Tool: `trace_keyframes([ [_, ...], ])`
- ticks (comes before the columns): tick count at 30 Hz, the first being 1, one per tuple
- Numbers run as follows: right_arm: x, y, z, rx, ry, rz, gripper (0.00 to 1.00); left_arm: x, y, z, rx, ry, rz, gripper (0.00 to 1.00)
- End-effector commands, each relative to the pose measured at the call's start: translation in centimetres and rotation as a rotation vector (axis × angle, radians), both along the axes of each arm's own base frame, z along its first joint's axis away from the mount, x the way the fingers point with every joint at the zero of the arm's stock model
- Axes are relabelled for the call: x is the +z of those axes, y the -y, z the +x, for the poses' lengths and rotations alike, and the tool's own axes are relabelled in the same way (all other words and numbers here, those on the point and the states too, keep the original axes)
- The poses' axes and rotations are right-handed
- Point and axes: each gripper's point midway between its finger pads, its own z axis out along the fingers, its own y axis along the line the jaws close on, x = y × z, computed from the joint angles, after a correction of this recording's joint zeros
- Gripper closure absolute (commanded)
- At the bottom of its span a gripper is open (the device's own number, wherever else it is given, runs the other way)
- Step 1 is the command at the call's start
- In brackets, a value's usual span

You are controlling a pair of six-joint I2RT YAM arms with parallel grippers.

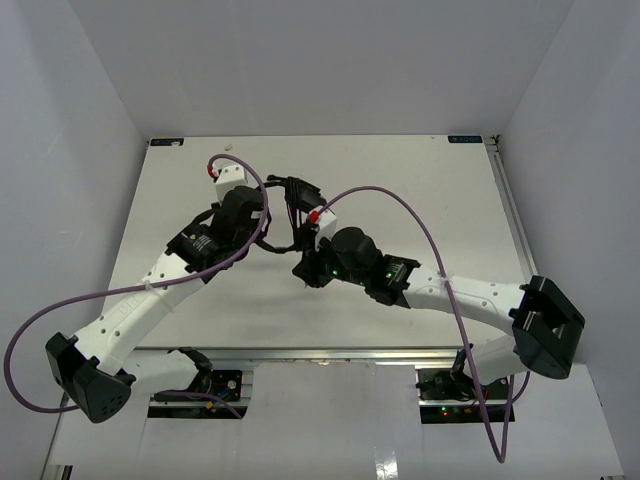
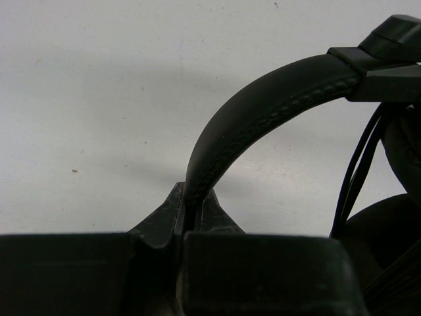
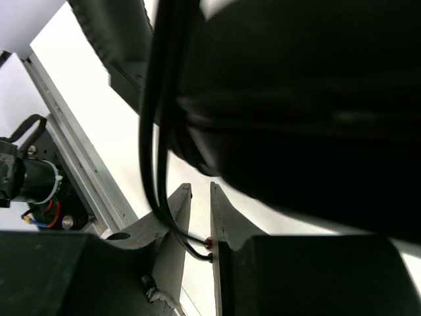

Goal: Wrap the headphones

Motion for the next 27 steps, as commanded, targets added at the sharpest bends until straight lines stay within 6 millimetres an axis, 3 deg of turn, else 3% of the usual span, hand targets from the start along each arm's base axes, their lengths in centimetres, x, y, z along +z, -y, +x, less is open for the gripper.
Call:
trace_keyframes([
  [1, 1.7, 0.2, 0.6, -0.051, 0.081, 0.06, 0.73, 3.3, 1.3, 0.1, -0.023, 0.099, -0.162, 1.0],
  [13, 0.3, 1.6, 0.6, -0.063, 0.162, 0.078, 0.66, 3.6, 2.7, -1.3, -0.112, 0.099, -0.259, 1.0],
  [27, -1.0, 2.9, 0.7, -0.076, 0.216, 0.069, 0.6, 1.9, 3.8, -2.3, -0.182, 0.064, -0.305, 1.0],
])
